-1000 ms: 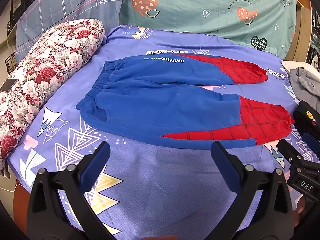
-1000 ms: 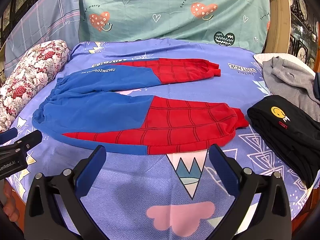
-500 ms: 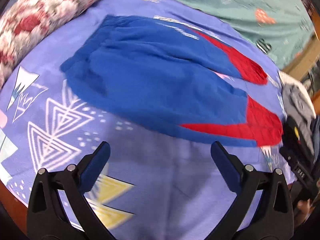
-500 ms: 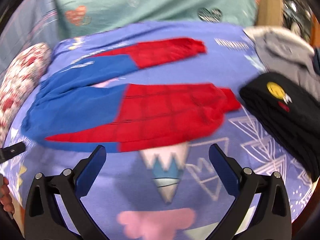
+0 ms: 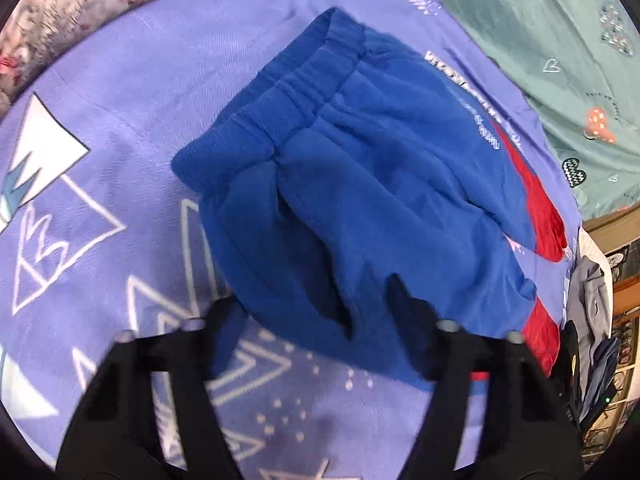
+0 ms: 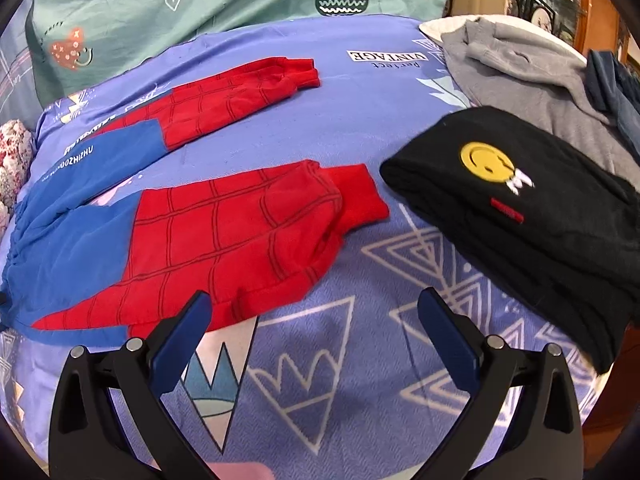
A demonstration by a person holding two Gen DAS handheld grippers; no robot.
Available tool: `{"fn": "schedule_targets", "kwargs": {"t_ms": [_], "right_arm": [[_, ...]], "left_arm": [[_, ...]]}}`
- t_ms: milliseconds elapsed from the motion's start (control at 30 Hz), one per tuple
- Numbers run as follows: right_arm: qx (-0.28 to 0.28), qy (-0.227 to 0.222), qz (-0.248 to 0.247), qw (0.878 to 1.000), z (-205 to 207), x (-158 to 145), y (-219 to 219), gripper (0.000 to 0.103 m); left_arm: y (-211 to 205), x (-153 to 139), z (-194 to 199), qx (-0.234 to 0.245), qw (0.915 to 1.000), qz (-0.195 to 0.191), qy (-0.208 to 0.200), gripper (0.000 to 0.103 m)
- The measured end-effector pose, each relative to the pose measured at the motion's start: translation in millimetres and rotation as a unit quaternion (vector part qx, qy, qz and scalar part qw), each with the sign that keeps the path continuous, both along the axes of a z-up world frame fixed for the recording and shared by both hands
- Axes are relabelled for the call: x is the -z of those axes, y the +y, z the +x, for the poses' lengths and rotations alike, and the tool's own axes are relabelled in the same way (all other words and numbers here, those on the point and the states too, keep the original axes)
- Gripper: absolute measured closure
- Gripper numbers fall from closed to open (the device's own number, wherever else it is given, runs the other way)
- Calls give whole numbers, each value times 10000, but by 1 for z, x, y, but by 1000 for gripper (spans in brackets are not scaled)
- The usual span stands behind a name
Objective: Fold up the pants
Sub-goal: 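Grasp the waistband with the left gripper while the right gripper grasps a red cuff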
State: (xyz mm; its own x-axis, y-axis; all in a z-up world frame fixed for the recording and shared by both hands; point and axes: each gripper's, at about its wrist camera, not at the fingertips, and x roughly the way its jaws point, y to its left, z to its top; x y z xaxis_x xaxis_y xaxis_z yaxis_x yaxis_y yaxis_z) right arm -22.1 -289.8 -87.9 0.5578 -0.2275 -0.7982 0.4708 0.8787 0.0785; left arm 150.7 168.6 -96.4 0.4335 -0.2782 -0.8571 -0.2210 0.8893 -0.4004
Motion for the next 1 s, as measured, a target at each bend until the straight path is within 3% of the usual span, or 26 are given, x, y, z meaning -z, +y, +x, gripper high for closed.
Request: {"fn": "schedule_targets", "kwargs": {"t_ms": [33,67,100,200,300,400,467,500,600,700,833,1000], "right_arm": [[53,57,-38,10000,1,0,-3,1],[122,105,-47,9999,2,-1,-6,1],[213,137,-43,9997,2,0,-10,1],[454,213,119,9987,7,6,-27,1],[525,266,388,9975,19,13,-40,1],[235,57,904,9956,38,17,-46,6],[-31,264,1100,9936,58,24,-43,37],[-104,375,1061,9936,67,28,-41,42],[-139,330,955,9948,72,25,-38,81],[-180,-110,1157,9931,59,8,-44,85],[-313,-555,1040,9925,26,-25,-43,86],[-470,-559,1089,9914,-14,-37,-43,85]], "left_arm": [[2,0,3,-90,9998,177,-34,72],[2,-1,6,-223,9984,516,-40,82],[2,1,7,-312,9976,612,-49,92],[4,2,7,-512,9972,532,-120,95],[-3,0,10,-394,9971,627,-153,95],[-3,0,15,-354,9975,586,-156,95],[-2,-1,19,-355,9981,489,-140,96],[3,-1,17,-362,9983,438,-142,96],[9,-3,13,-413,9984,354,-149,98],[11,-15,5,-527,9975,382,-271,98],[6,-49,-13,-513,9947,572,-691,98],[1,-82,-44,-406,9909,609,-1128,98]]}}
